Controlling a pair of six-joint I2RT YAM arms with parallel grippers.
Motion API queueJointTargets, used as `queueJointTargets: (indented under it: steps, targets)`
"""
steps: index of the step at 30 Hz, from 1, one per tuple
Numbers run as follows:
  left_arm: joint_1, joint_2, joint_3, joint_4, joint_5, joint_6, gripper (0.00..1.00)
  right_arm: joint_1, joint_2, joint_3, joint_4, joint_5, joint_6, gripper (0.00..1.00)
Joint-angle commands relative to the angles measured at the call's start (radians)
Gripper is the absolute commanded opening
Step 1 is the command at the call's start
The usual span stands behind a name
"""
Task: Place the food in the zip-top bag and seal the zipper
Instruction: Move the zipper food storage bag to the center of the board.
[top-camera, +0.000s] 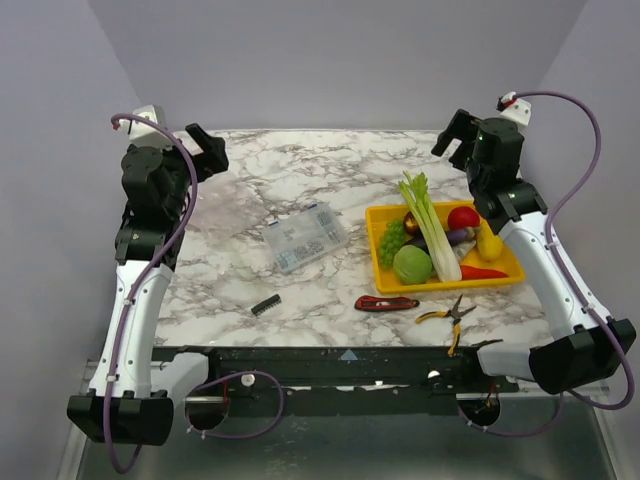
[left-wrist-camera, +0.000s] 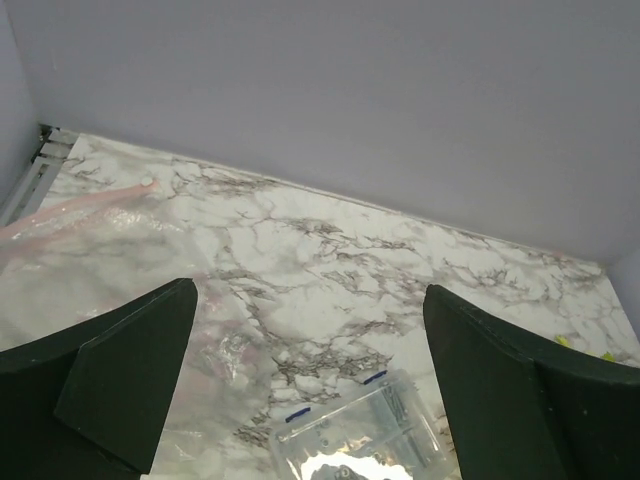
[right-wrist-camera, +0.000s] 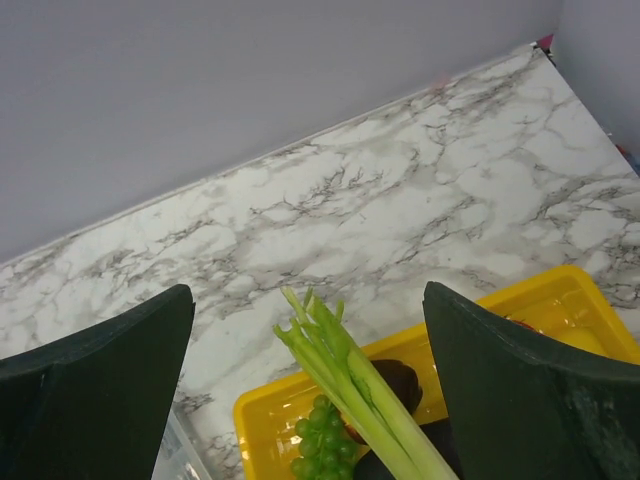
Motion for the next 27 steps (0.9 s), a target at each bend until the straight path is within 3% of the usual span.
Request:
queueJointTargets:
  steps: [1,6,11,18,21,27]
  targets:
    - [0.014,0.005,0.039,-0.059,-0.078,0.002,0.99,0.002,0.004,0.071,-0.047,0.030,0.024,1.00]
    - [0.048,0.080,0.073,-0.132,-0.080,-0.060,0.99,0.002,-0.023,0.048,-0.036,-0.070,0.064,1.00]
    - [0.113,0.249,0.204,-0.330,-0.091,-0.161,0.99,0.002,0.004,0.028,-0.040,-0.193,0.095,1.00]
    - [0.234,0.534,0.402,-0.397,0.132,-0.276,0.99,0.000,0.010,-0.032,-0.010,-0.352,0.115,1.00]
    - [0.240,0.662,0.495,-0.390,0.042,-0.253,0.99,0.002,0.000,-0.063,0.015,-0.380,0.119,1.00]
    - [0.254,0.904,0.694,-0.465,-0.162,-0.375,0.97,0.002,-0.017,-0.086,0.011,-0.380,0.089,1.00]
